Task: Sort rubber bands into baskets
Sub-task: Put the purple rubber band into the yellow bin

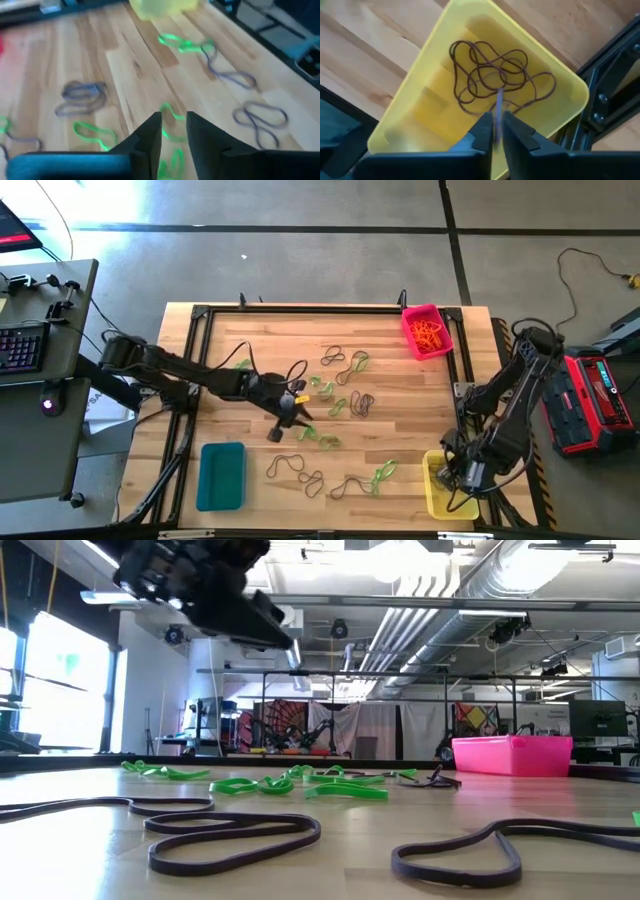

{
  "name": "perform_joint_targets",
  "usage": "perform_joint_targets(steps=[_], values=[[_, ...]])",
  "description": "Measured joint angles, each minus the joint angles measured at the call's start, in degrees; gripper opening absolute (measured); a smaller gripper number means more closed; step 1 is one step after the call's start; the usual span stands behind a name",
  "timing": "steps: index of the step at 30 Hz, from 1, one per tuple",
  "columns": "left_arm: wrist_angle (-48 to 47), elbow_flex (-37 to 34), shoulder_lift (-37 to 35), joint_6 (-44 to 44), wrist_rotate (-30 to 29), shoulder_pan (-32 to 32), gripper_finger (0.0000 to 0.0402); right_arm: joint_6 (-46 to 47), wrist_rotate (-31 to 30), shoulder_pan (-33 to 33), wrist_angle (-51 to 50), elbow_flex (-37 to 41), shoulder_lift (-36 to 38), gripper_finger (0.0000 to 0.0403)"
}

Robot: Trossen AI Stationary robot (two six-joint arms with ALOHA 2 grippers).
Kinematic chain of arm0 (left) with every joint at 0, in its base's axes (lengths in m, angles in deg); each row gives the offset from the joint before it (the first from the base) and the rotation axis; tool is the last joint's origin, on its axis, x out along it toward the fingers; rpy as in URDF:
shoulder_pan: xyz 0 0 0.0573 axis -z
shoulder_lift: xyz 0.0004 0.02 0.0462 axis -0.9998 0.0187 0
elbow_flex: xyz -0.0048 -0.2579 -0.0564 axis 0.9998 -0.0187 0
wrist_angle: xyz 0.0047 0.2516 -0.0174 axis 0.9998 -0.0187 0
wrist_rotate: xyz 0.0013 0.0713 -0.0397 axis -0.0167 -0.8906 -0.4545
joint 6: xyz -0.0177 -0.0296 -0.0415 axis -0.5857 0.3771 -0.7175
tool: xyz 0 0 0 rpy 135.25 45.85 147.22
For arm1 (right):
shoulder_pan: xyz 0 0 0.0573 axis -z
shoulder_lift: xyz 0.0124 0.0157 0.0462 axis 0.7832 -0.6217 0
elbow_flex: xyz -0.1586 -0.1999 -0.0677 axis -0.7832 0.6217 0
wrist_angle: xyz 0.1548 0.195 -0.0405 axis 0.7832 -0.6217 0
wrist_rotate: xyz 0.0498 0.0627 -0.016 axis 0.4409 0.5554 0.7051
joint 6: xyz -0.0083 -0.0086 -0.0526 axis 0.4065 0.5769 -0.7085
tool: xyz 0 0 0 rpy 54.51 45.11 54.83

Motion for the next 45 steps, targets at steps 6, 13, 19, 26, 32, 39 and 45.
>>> perform_joint_targets(steps=[6,13,19,26,32,39,45], values=[[-2.1,0.0,-0.8,-0.9,-3.8,2.5,0.0038,-1.1,0.0,0.5,-1.1,0.0,0.0,0.0098],[3.0,-0.1,-0.1,-0.5,0.3,1.5,0.0002,-2.6,-6.4,0.5,-1.2,0.0,0.0,0.0137],[5.0,-0.1,-0.1,-0.5,0.4,-0.8,0.0001,-6.7,-16.4,1.6,-1.2,-0.1,0.0,0.0138],[11.5,-3.7,0.3,-2.9,-5.2,-7.6,0.0001,-18.5,-25.1,8.2,-0.8,-0.1,0.0,0.0138],[6.6,1.6,3.6,-5.6,-6.9,-15.6,0.0001,-28.8,-29.8,16.7,-0.3,-0.1,0.0,0.0138],[-2.2,9.5,12.0,-2.3,-6.8,-21.1,0.0029,-42.7,-36.7,24.1,5.3,-0.1,0.0,0.0138],[-1.4,12.2,18.7,-0.6,-7.3,-23.1,0.0085,-53.3,-38.9,28.4,12.0,-0.1,0.0,0.0138]])
